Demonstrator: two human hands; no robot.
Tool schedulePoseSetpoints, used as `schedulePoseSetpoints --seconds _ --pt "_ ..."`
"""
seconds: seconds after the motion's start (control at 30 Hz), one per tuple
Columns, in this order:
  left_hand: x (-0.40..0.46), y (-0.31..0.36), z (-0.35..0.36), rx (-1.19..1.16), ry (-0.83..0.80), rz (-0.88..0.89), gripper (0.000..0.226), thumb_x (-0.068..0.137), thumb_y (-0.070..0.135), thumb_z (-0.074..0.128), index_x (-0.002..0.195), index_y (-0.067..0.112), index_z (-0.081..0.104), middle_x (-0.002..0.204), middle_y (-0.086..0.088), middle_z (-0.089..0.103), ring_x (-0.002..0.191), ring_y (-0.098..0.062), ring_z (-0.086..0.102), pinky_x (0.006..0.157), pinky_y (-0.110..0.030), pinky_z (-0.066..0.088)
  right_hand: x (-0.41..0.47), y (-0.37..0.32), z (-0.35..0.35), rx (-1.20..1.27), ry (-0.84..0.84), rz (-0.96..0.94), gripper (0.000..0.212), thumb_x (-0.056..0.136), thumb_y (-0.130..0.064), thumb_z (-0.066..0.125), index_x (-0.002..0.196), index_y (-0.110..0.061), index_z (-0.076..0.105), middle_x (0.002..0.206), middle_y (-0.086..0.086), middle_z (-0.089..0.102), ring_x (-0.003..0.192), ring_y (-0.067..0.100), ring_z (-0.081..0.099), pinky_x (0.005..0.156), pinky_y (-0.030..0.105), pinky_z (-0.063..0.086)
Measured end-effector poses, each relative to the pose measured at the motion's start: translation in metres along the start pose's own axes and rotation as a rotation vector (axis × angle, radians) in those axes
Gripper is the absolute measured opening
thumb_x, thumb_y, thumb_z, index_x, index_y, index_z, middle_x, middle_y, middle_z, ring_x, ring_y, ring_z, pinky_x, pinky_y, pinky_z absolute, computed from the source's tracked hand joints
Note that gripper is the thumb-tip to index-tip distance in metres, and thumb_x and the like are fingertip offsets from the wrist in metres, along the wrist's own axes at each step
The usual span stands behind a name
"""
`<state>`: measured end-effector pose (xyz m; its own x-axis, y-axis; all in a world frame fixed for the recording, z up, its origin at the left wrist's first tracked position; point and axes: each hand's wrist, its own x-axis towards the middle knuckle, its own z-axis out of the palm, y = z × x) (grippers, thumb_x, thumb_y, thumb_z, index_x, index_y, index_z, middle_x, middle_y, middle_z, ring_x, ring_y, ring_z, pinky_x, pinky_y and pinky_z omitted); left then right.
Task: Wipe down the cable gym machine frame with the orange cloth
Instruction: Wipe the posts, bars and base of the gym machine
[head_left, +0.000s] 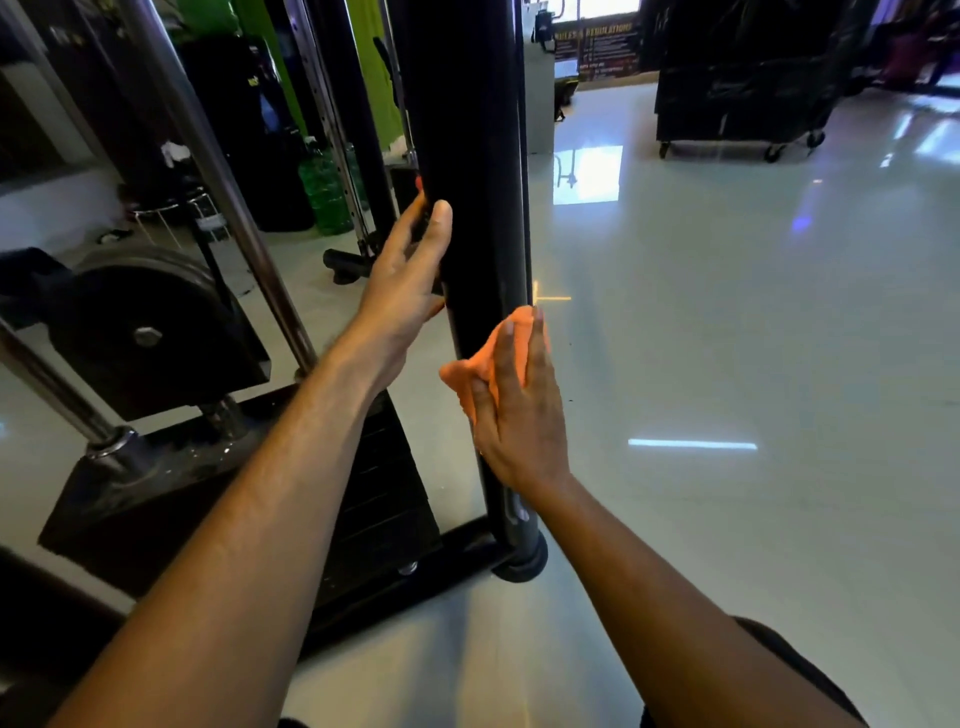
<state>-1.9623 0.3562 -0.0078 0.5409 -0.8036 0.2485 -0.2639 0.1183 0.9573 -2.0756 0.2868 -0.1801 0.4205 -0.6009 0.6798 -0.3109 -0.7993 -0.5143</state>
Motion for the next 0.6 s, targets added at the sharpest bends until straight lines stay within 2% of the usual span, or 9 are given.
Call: schedulePoseSetpoints --seconds 0.13,0.23,0.37,0.5,0.6 --pt "0.005 -0.003 -0.006 0.023 -0.031 0.007 0.066 0.104 0.066 0.052 0.164 0.049 0.028 0.17 0.011 0.037 0.152 -0.019 0.041 0.12 -0.053 0.039 0.04 -0.012 -0.02 -0.035 0.079 -0.079 0.08 0.114 -0.056 0.044 0.172 -0.026 -0.002 0.181 0.008 -0.01 0.164 0.035 0.023 0.117 0.06 0.046" --pt "0.005 -0.008 -0.006 0.026 -0.015 0.013 0.065 0.106 0.064 0.05 0.164 0.048 0.028 0.171 0.011 0.035 0.154 -0.018 0.038 0.12 -0.049 0.038 0.025 -0.003 -0.009 -0.05 0.061 -0.058 0.085 0.112 -0.056 0.048 0.171 -0.032 -0.008 0.181 0.008 -0.012 0.166 0.034 0.016 0.117 0.06 0.047" --pt "0.002 -0.019 -0.002 -0.025 -0.008 -0.005 0.065 0.104 0.065 0.053 0.163 0.049 0.031 0.168 0.013 0.04 0.152 -0.014 0.041 0.121 -0.047 0.039 -0.014 0.012 0.018 -0.027 0.013 -0.008 0.094 0.111 -0.045 0.059 0.17 -0.04 -0.015 0.18 0.004 -0.022 0.168 0.037 0.006 0.114 0.065 0.048" --pt "-0.004 -0.029 0.001 -0.054 -0.017 -0.02 0.066 0.105 0.062 0.054 0.164 0.044 0.031 0.165 0.015 0.04 0.151 -0.011 0.042 0.113 -0.036 0.041 0.002 0.004 0.01 0.005 0.023 -0.024 0.083 0.114 -0.046 0.051 0.171 -0.029 -0.007 0.18 0.009 -0.018 0.167 0.036 0.008 0.115 0.062 0.05" --pt "-0.004 -0.038 0.002 -0.063 -0.014 -0.031 0.066 0.104 0.062 0.056 0.164 0.043 0.034 0.154 0.02 0.045 0.15 -0.011 0.043 0.117 -0.039 0.044 0.02 -0.006 0.003 0.047 0.066 0.008 0.08 0.115 -0.049 0.048 0.173 -0.026 -0.003 0.181 0.007 -0.013 0.167 0.033 0.013 0.115 0.058 0.051"
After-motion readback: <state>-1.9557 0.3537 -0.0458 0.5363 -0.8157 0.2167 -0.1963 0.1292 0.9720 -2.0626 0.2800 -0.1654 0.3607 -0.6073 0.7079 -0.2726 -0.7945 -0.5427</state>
